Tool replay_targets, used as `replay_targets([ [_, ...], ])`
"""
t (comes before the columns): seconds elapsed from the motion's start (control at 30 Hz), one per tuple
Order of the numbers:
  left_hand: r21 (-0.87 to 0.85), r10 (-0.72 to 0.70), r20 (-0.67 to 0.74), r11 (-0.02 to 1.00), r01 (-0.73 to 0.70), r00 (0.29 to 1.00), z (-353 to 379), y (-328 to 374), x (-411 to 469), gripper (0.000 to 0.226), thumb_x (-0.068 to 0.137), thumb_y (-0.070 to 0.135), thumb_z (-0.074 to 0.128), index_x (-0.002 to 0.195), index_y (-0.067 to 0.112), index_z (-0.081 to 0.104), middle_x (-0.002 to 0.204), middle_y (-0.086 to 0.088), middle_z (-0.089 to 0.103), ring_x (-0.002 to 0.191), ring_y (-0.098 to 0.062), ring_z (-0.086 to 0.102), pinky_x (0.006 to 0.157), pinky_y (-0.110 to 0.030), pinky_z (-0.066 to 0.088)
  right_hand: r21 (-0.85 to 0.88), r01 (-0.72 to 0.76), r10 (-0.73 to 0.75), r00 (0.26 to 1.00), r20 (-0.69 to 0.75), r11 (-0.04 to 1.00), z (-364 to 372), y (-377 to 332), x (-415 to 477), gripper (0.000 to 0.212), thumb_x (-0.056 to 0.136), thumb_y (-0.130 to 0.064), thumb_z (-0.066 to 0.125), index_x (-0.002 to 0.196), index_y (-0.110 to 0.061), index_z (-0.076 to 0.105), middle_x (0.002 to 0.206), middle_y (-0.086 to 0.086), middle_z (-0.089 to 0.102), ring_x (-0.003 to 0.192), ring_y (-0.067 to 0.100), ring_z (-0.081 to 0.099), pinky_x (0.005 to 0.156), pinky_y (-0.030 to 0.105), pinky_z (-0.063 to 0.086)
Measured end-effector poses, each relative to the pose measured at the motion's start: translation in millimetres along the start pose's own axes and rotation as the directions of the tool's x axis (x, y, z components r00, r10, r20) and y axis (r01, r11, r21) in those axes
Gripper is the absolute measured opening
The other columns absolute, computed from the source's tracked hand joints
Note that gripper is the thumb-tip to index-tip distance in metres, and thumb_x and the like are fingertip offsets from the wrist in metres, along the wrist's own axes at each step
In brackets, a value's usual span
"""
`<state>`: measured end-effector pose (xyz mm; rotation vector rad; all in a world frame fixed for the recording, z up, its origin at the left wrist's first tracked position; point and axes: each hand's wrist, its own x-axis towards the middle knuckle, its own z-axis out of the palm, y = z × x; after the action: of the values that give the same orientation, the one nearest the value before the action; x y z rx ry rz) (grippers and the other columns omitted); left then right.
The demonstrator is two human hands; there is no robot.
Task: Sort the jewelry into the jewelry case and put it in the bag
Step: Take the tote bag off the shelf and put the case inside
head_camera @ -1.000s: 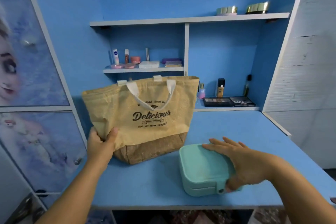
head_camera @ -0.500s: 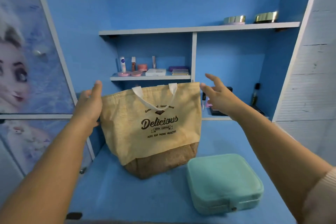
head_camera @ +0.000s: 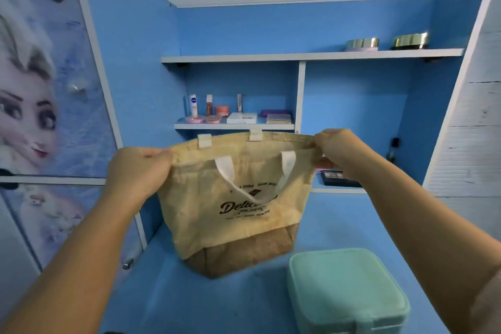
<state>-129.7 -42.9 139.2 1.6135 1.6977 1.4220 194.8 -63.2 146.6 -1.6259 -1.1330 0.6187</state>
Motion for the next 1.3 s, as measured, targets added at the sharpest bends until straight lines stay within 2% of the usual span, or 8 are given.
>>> replay_targets([
  [0.17,-0.065,0.332,-0.156,0.936,-0.345,0.93,-7,15,-31,0.042,0.08,0.009,0.062,0.11,0.038,0.067,0.054,0.005,0.049,0.039,-0.006,0.036,0.038,-0.012,0.031,-0.102,0.146,-0.147,0.989,-0.001,0.984,-11,4,-39,0.024,0.088,-0.018,0.055,0.096,-0.034,0.071,0.099,0.007,0.071,0.075,0.026,0.066,0.083,0.041,0.055],
  [0.33,0.02,0.614,-0.044,0.789,-0.614,0.788,17,-19,-51,0.068,0.065,0.011,0.061,0.132,0.01,0.057,0.117,0.006,0.05,0.096,0.014,0.048,0.089,0.003,0.032,-0.408,0.417,-0.436,0.899,0.05,0.812,-14,40,-50,0.061,0.084,-0.004,0.057,0.139,-0.025,0.045,0.121,0.0,0.046,0.1,0.014,0.048,0.083,0.019,0.037],
  [0.53,0.137,0.574,0.334,0.755,-0.641,0.748,46,-77,-70,0.097,0.069,0.017,0.068,0.153,0.032,0.02,0.136,0.003,0.043,0.111,-0.014,0.038,0.1,-0.033,0.035,-0.39,0.509,-0.478,0.859,0.18,0.768,-15,111,-53,0.075,0.079,0.007,0.058,0.146,-0.02,0.036,0.134,-0.001,0.038,0.112,0.017,0.046,0.09,0.029,0.05],
  [0.67,0.141,0.661,0.247,0.699,-0.701,0.708,56,-77,-70,0.051,0.088,0.042,0.053,0.136,0.023,0.055,0.111,0.005,0.066,0.087,-0.012,0.049,0.077,-0.028,0.039,-0.36,0.47,-0.448,0.882,0.149,0.806,-21,128,-61,0.07,0.083,0.009,0.056,0.143,-0.023,0.039,0.131,-0.013,0.037,0.108,0.01,0.048,0.086,0.015,0.049],
  [0.77,0.134,0.643,0.205,0.729,-0.672,0.738,62,-71,-67,0.05,0.09,0.055,0.045,0.125,0.025,0.064,0.097,0.011,0.063,0.085,-0.018,0.057,0.074,-0.03,0.045,-0.362,0.381,-0.349,0.925,0.152,0.851,-25,132,-69,0.067,0.084,0.007,0.055,0.14,-0.028,0.043,0.134,-0.015,0.038,0.109,0.012,0.049,0.076,-0.002,0.041],
  [0.9,0.125,0.642,0.162,0.74,-0.66,0.75,67,-78,-69,0.048,0.092,0.05,0.043,0.12,0.02,0.068,0.088,0.009,0.058,0.081,-0.023,0.056,0.069,-0.036,0.049,-0.39,0.305,-0.235,0.947,0.219,0.869,-33,129,-92,0.046,0.092,-0.021,0.058,0.134,-0.037,0.05,0.141,-0.019,0.034,0.123,0.011,0.046,0.099,0.02,0.037],
  [1.1,0.192,0.622,0.108,0.752,-0.631,0.775,79,-86,-99,0.039,0.095,0.04,0.049,0.12,0.017,0.069,0.088,0.006,0.054,0.087,-0.019,0.046,0.068,-0.03,0.041,-0.333,-0.126,0.08,0.986,-0.149,0.934,-31,157,-167,0.051,0.089,-0.055,0.049,0.13,-0.025,0.054,0.128,0.006,0.054,0.109,0.021,0.053,0.091,0.035,0.042],
  [1.3,0.22,0.597,0.086,0.769,-0.6,0.797,86,-92,-122,0.043,0.091,0.042,0.047,0.121,0.02,0.067,0.091,0.002,0.052,0.087,-0.018,0.041,0.064,-0.03,0.038,-0.251,-0.04,-0.004,0.985,-0.173,0.967,-15,171,-201,0.047,0.093,-0.046,0.049,0.132,-0.021,0.045,0.113,-0.004,0.057,0.093,0.011,0.048,0.075,0.028,0.036],
])
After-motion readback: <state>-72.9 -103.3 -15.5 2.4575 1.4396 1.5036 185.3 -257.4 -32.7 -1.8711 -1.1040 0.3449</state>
